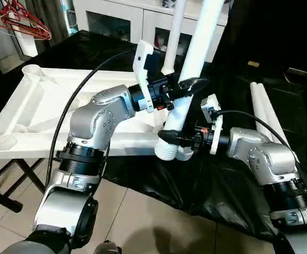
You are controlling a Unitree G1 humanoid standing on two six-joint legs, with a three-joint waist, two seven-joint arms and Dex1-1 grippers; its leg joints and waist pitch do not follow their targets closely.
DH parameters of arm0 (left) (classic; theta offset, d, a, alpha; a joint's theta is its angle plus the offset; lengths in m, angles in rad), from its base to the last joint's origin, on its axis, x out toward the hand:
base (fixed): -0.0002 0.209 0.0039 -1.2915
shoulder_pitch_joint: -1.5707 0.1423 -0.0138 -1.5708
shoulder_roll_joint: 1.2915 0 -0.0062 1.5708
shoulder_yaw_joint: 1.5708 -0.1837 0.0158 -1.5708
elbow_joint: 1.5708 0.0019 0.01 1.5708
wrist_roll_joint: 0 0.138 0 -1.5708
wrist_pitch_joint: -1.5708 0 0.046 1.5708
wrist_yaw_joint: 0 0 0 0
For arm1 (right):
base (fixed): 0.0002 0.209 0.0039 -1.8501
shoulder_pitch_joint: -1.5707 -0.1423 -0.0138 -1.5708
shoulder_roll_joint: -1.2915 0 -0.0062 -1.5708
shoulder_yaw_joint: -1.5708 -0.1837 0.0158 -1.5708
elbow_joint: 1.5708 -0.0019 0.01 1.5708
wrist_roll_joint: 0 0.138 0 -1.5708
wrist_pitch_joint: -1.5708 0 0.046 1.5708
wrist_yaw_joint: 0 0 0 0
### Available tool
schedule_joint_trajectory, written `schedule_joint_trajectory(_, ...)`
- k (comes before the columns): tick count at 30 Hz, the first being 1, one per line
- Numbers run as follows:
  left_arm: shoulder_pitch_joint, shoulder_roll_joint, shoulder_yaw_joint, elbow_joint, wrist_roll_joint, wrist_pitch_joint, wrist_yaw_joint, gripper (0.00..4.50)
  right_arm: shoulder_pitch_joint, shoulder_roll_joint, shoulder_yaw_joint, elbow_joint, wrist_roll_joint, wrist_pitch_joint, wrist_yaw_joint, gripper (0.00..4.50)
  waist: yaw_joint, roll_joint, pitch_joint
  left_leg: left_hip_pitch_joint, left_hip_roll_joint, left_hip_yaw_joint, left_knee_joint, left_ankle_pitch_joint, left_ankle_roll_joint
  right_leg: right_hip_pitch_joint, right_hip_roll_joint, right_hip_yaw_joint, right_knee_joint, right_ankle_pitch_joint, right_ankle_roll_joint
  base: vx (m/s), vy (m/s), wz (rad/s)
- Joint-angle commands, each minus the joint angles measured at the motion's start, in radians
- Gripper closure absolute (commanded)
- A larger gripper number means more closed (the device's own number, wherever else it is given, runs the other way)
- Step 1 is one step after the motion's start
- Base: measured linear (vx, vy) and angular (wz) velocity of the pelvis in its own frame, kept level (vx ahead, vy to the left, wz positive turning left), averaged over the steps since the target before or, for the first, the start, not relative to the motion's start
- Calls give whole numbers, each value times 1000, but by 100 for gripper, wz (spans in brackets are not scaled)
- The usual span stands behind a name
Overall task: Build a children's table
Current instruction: Insert table leg to table base
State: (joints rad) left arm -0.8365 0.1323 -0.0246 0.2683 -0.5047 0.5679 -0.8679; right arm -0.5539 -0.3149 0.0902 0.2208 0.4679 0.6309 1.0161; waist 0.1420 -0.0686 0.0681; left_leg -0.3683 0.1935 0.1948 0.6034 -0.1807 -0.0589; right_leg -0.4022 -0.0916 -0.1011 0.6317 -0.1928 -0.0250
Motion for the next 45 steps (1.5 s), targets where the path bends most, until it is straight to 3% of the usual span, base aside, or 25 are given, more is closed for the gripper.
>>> schedule_joint_trajectory(1,-26,-3,-9,-17,-4,2,-16,269,-9,-6,-21,9,6,2,-11,177,-1,5,-83,9,41,-21,-63,-86,4,67,-69,61,-64,-60,-196,0,0,0)
schedule_joint_trajectory(27,-25,-14,-19,-38,-14,15,-21,269,8,-2,-7,-8,44,41,17,177,0,5,-83,10,41,-21,-62,-89,2,67,-70,61,-63,-52,-207,0,0,0)
schedule_joint_trajectory(28,-23,-17,-20,-43,-19,20,-20,269,7,-2,-8,-8,44,42,17,206,1,6,-83,10,41,-21,-63,-89,2,67,-70,61,-63,-56,-205,0,0,0)
schedule_joint_trajectory(34,-20,-24,-20,-47,-20,25,-17,269,5,-1,-8,-3,43,41,17,246,0,5,-83,10,42,-21,-63,-88,2,67,-70,61,-63,-54,-205,0,0,0)
schedule_joint_trajectory(45,-25,-18,-16,-39,-10,19,-10,269,4,0,-9,-2,43,40,21,255,1,6,-83,9,41,-21,-63,-87,4,68,-70,61,-63,-55,-203,0,0,0)
